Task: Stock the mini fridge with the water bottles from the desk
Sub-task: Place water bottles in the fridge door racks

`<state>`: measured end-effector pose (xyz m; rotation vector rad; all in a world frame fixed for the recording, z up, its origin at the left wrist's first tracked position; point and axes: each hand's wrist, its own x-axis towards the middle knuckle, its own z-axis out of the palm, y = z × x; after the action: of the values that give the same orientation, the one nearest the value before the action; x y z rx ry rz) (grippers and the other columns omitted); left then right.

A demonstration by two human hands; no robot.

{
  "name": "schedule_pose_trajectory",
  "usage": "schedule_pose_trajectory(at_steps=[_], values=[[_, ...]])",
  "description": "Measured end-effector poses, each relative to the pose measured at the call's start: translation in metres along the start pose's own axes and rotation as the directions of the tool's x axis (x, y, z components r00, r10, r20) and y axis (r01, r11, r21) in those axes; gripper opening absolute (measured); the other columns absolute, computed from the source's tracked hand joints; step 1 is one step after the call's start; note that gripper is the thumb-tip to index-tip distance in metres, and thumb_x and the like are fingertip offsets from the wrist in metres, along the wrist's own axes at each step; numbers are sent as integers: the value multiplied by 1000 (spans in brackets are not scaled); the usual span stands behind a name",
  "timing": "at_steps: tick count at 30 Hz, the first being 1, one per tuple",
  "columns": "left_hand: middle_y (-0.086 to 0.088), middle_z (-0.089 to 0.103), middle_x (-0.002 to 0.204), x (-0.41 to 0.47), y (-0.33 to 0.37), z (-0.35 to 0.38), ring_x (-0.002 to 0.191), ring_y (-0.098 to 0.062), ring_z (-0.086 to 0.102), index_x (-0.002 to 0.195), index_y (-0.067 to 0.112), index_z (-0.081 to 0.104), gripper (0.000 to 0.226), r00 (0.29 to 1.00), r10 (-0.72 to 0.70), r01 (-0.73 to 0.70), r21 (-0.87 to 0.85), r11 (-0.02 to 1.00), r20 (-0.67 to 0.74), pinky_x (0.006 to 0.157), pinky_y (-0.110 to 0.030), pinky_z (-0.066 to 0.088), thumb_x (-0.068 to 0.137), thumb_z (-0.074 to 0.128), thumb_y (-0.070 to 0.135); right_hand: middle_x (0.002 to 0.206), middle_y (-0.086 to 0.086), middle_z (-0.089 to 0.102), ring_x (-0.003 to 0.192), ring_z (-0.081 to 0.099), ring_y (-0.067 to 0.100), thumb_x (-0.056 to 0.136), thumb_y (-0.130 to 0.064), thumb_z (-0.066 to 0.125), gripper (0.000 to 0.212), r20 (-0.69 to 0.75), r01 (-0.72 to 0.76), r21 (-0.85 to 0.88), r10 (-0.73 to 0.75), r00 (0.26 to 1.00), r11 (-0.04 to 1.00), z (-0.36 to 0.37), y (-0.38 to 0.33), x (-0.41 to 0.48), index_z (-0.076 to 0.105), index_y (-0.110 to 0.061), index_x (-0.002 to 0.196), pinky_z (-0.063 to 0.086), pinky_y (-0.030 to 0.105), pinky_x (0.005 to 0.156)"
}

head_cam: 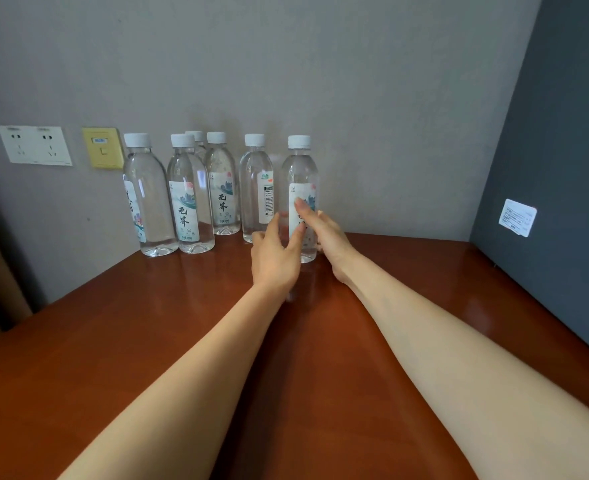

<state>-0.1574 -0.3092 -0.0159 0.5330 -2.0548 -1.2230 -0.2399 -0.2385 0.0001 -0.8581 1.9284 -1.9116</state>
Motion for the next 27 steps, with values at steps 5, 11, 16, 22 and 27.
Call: schedule_pose_trajectory(at_steps=[5, 11, 16, 22, 27], values=[[-6, 61, 111, -1, 5, -1, 104, -23, 60, 107, 11, 59, 59, 997, -59, 55, -81, 995, -40, 95, -42, 48, 85, 52, 65, 105, 1, 72, 80, 71, 5, 89, -66, 46, 63, 6, -53, 14, 53, 999, 998, 4, -4, -1, 66, -15, 120, 53, 17, 65], [-1, 66, 100, -3, 7, -3, 95, -17, 64, 101, 13, 60, 53, 995, -98, 93, -205, 974, -11, 91, -42, 51, 85, 55, 63, 97, 4, 76, 82, 74, 15, 90, -61, 51, 54, -35, -46, 66, 48, 998, 997, 6, -3, -3, 71, -15, 109, 54, 20, 60], [-5, 67, 103, -11, 11, -8, 98, -22, 66, 98, 14, 59, 40, 991, -126, 133, -295, 946, 42, 94, -44, 51, 89, 57, 53, 85, 1, 76, 73, 73, 13, 88, -65, 49, 52, -65, -72, 51, 75, 995, 996, 9, -5, -15, 72, -20, 99, 53, 21, 55], [-15, 71, 93, -40, 20, -21, 71, -19, 71, 104, 5, 64, 27, 979, -141, 195, -496, 846, 145, 55, -24, 55, 96, 57, 30, 85, 3, 75, 69, 72, 13, 91, -55, 55, 40, -97, -104, 127, 117, 988, 986, 15, -13, -43, 70, -18, 97, 54, 22, 56], [-18, 67, 82, -74, 32, -37, 57, -16, 69, 101, -1, 63, 25, 973, -131, 216, -543, 812, 192, 47, -22, 52, 98, 54, 22, 91, 5, 72, 75, 70, 15, 92, -50, 56, 43, -127, -87, 168, 109, 986, 982, 23, -21, -80, 65, -14, 113, 54, 22, 55]])
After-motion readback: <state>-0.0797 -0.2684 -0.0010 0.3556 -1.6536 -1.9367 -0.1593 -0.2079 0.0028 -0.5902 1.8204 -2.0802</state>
